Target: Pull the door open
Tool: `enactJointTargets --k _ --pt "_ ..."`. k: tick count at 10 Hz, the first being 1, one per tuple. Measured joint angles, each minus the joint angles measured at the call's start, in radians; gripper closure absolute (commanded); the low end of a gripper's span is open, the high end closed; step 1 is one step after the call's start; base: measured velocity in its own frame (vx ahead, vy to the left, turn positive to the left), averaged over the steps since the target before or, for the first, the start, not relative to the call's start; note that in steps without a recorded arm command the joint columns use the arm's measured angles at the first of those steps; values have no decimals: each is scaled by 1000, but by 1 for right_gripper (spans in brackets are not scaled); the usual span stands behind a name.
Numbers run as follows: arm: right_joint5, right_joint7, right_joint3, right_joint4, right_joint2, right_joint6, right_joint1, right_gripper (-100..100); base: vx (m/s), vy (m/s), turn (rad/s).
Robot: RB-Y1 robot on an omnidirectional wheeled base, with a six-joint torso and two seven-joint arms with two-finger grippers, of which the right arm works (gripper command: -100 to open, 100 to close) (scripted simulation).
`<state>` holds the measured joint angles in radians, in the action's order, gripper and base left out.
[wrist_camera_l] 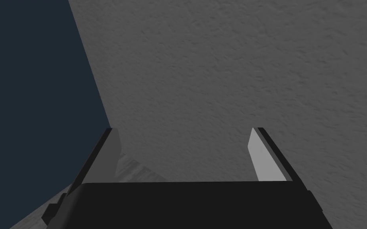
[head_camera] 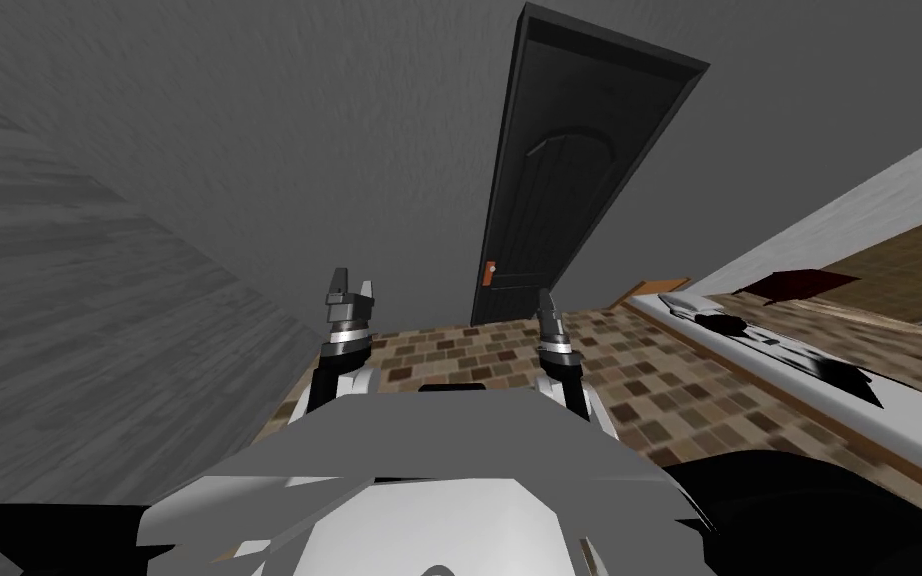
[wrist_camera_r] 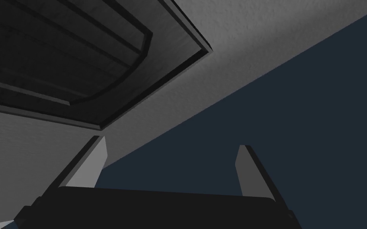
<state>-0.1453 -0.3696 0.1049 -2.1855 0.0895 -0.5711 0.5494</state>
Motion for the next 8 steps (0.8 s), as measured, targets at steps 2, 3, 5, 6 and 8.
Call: enactJointTargets --k 2,3,5,6,8 --pt "-42 -35 16 40 5 -11 15 -100 194 -54 101" --pt "-63 -54 25 61 7 -13 18 -100 200 -43 101" --pt "-109 -93 35 92 4 -22 43 -100 163 -40 76" --pt "-124 -108 43 111 5 -28 46 -100 142 -45 76" --pt "-166 -145 54 153 -1 -37 54 -100 201 -26 105"
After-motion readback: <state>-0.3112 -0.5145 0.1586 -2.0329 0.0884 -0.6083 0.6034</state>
